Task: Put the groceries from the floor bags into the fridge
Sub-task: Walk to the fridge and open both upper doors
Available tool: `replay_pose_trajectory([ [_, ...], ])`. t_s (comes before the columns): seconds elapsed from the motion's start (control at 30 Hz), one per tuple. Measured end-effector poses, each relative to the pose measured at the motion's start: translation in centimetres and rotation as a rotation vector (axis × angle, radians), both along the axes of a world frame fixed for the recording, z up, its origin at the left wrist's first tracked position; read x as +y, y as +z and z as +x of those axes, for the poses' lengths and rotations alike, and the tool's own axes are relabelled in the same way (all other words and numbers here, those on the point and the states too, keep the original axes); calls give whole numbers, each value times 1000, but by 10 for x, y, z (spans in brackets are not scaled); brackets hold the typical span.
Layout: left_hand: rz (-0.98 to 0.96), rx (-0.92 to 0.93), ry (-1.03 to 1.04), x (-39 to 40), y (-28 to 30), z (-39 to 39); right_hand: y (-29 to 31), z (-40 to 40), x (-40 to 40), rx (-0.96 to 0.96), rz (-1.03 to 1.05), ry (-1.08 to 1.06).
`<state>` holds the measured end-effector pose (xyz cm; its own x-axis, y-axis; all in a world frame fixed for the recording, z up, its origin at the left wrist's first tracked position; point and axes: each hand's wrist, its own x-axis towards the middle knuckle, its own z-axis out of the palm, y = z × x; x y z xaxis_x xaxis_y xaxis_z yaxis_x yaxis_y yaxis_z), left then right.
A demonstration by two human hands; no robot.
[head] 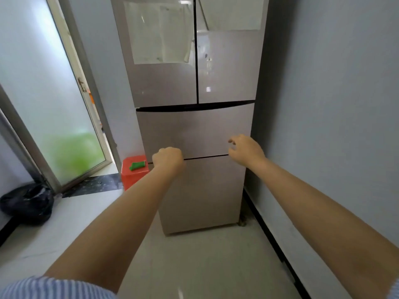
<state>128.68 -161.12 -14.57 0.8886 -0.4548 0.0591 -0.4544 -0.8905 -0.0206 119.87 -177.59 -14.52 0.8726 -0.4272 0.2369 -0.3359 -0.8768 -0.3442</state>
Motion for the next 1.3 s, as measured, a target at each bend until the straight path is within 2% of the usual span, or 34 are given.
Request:
replay_pose_trajectory([
  [0.27,-133,19,98,-95,12,137,22,152,-113,-85,68,46],
  [0.4,-259,75,140,-126,5,202,23,234,-137,-62,-73,66],
  [0.47,-327,81,153,-138,3,233,19,273,-142,-83,-52,74],
  [0.53,-447,114,161,-152,3,265,14,308,-154,-137,98,28],
  [0.6,-686,216,198,-169,0,300,7,341,-167,-209,388,-72],
  [0.67,-1007,430,259,-185,-4,335,3,371,-178,-338,893,-170],
  [0.73,-1374,735,369,-202,-3,358,1,398,-187,-452,1344,-231],
  [0.8,-1630,978,447,-217,-1,374,0,422,-189,-531,1591,-269],
  [0.83,-1704,1031,469,-225,-1,380,1,432,-188,-590,1680,-279],
  [0.93,-1920,1052,490,-248,0,394,1,450,-184,-760,1824,-313],
  [1.07,-2242,1124,430,-261,-4,400,-2,452,-192,-849,1881,-321],
  [1.3,-2242,1019,375,-258,-8,390,3,441,-192,-795,1864,-269],
])
